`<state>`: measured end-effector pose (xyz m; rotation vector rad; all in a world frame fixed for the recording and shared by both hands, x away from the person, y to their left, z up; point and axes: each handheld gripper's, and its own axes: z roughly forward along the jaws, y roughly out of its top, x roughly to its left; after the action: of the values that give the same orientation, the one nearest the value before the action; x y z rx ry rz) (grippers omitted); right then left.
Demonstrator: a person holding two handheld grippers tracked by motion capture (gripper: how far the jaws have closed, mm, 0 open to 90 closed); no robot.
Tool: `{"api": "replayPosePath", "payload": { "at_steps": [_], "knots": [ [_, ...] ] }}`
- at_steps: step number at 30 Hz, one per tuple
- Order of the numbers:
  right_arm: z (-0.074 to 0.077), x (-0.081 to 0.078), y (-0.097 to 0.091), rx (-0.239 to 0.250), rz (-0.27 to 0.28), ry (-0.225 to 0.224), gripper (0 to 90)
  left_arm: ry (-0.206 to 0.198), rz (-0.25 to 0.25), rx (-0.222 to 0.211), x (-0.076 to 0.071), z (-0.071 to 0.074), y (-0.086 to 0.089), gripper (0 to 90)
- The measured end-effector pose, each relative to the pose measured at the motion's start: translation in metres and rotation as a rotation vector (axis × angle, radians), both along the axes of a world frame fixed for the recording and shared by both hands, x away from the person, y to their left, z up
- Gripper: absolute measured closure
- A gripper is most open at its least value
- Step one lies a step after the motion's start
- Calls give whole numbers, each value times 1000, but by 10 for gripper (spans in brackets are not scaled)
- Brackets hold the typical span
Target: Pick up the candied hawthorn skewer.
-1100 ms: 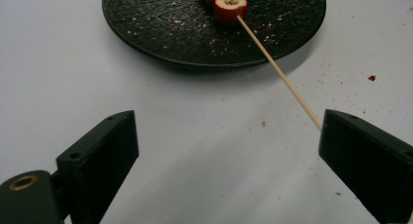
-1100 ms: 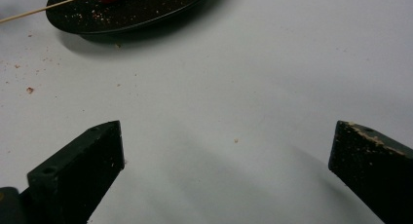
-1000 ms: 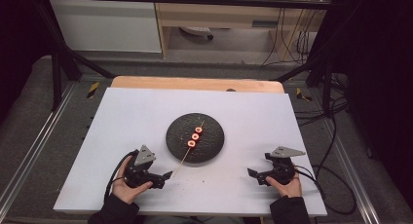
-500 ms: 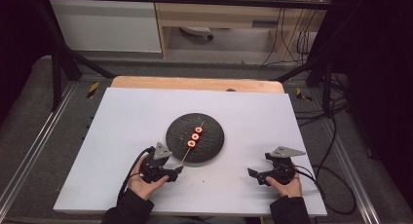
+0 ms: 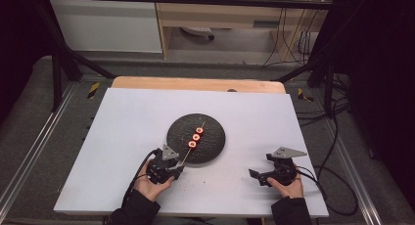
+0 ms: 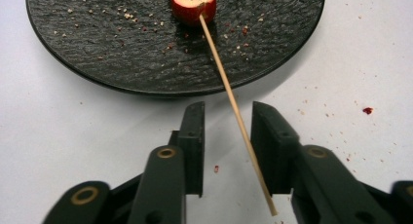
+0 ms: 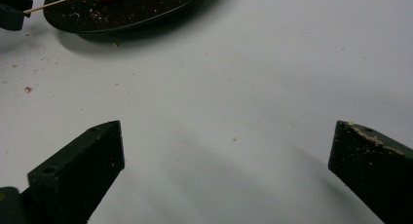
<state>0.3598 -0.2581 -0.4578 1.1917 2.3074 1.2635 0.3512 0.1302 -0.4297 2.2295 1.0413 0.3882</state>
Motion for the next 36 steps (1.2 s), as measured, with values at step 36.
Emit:
{"api": "replayPosePath", "payload": {
  "at_steps": [36],
  "knots": [
    [0,0,1,2,1,7,12,-36,46,-75,-6,3,9,882]
  ]
}}
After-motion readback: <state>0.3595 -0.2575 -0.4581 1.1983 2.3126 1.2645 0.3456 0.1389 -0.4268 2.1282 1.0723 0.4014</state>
